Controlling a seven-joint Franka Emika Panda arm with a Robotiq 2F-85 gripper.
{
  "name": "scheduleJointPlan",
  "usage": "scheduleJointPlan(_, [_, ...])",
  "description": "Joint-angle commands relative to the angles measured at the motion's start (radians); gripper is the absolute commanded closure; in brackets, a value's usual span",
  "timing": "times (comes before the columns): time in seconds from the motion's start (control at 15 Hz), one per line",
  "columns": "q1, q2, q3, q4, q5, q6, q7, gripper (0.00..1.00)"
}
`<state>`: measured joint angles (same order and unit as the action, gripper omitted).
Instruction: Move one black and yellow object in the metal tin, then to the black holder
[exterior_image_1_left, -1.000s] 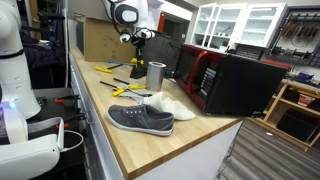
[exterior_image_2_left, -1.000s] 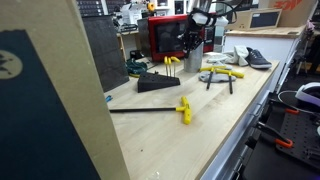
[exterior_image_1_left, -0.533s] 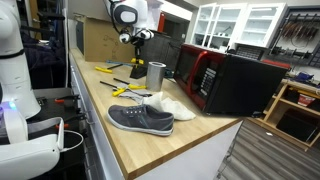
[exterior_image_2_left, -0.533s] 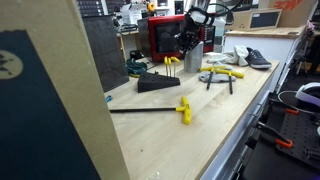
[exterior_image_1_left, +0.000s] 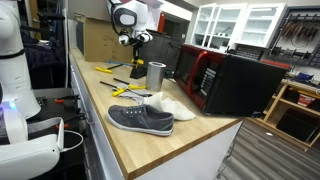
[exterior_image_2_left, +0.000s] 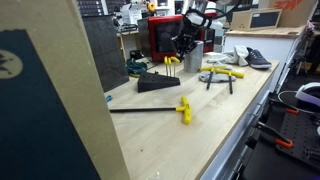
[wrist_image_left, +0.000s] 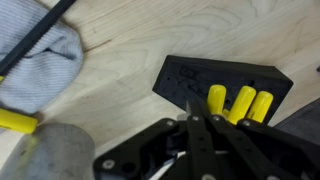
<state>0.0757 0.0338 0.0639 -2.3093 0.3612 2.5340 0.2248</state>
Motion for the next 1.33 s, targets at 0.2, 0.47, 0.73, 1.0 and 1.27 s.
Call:
scheduleJointPlan(0.2, [0.000, 0.020, 0.016, 0.039, 0.053, -0.009, -0.105, 1.00])
scheduleJointPlan(0.47, [-0.001, -0.003, 0.015, 0.035, 0.030, -0.021, -0.160, 1.00])
scheduleJointPlan(0.73, [-0.011, -0.080, -0.002, 0.027, -0.101, -0.123, -0.131, 1.00])
scheduleJointPlan(1.0, [-0.022, -0.178, -0.014, 0.019, -0.244, -0.257, -0.165, 0.68])
scheduleJointPlan(1.27, [-0.020, -0.254, -0.026, 0.025, -0.276, -0.338, -0.293, 0.37])
